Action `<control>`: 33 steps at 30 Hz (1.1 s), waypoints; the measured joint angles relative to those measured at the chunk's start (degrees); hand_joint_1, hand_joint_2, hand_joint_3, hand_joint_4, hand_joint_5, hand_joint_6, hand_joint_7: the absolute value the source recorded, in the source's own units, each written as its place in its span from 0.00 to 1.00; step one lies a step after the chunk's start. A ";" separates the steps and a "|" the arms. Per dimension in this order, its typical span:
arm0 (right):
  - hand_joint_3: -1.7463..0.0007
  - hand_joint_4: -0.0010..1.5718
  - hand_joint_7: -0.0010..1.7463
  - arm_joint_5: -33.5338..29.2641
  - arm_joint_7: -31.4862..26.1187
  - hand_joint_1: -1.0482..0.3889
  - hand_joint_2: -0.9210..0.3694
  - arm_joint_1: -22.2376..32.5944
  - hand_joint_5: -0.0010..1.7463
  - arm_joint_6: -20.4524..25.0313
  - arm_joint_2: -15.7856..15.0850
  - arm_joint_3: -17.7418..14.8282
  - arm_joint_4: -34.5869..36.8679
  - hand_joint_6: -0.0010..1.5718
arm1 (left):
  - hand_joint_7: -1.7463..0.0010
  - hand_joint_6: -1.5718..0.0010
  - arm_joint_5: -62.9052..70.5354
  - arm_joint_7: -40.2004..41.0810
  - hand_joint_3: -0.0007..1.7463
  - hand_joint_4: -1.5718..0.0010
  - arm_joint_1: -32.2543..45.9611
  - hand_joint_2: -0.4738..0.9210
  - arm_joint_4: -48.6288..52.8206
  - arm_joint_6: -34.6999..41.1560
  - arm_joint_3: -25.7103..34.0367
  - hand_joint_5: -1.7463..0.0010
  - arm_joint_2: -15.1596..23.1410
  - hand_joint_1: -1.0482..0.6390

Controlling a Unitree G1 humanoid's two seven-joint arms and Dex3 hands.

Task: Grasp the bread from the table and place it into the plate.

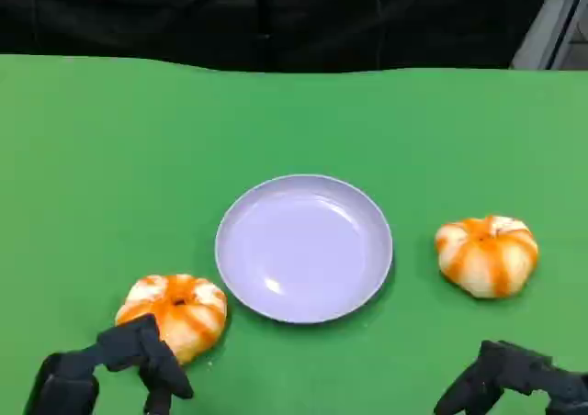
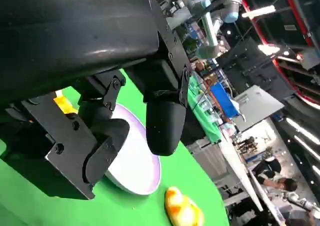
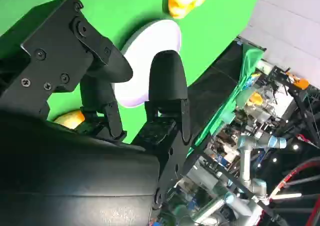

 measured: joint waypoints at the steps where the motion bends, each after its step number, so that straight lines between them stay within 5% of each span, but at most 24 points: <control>1: 0.17 0.52 0.66 0.25 0.00 0.76 0.52 -0.02 0.84 -0.08 0.00 0.01 0.07 0.55 | 0.16 0.46 0.03 0.00 0.86 0.46 0.04 0.55 0.00 0.00 0.00 0.05 0.00 0.70; 18: 0.16 0.52 0.66 0.45 0.01 0.75 0.53 0.02 0.85 -0.39 0.00 -0.03 0.29 0.56 | 0.16 0.45 0.21 0.00 0.86 0.45 0.10 0.54 0.00 -0.03 0.00 0.05 -0.02 0.70; 19: 0.16 0.52 0.66 0.45 0.01 0.76 0.53 0.03 0.85 -0.39 0.00 -0.04 0.29 0.55 | 0.42 0.63 0.21 0.00 0.59 0.61 0.10 0.69 0.00 -0.03 0.00 0.29 -0.02 0.58; 20: 0.15 0.51 0.66 0.49 0.00 0.76 0.53 0.17 0.85 -0.39 0.01 0.00 0.29 0.55 | 0.69 0.70 1.92 0.10 0.28 0.69 0.25 0.87 -0.50 0.62 0.31 0.51 0.06 0.49; 22: 0.15 0.51 0.66 0.67 0.01 0.76 0.52 0.58 0.86 -0.40 0.07 0.19 0.29 0.55 | 0.89 0.75 8.86 0.10 0.09 0.76 1.28 0.97 -2.70 4.46 1.33 0.69 1.27 0.40; 27: 0.15 0.50 0.67 1.50 0.02 0.77 0.52 1.55 0.87 -0.43 0.09 0.43 0.29 0.54 | 0.95 0.76 16.84 0.11 0.04 0.78 3.62 1.00 -7.27 12.46 2.09 0.74 2.48 0.37; 29: 0.18 0.49 0.68 1.51 -0.02 0.75 0.49 1.54 0.87 -0.53 0.13 0.49 0.29 0.53 | 0.99 0.87 19.90 0.31 0.01 0.86 3.76 1.00 -8.95 14.72 2.02 0.86 2.48 0.33; 33: 0.19 0.49 0.69 1.50 -0.40 0.75 0.48 1.38 0.87 -0.54 0.42 0.53 0.38 0.53 | 1.00 0.90 35.68 0.48 0.00 0.88 3.88 0.99 -15.71 26.80 -0.16 0.92 1.99 0.31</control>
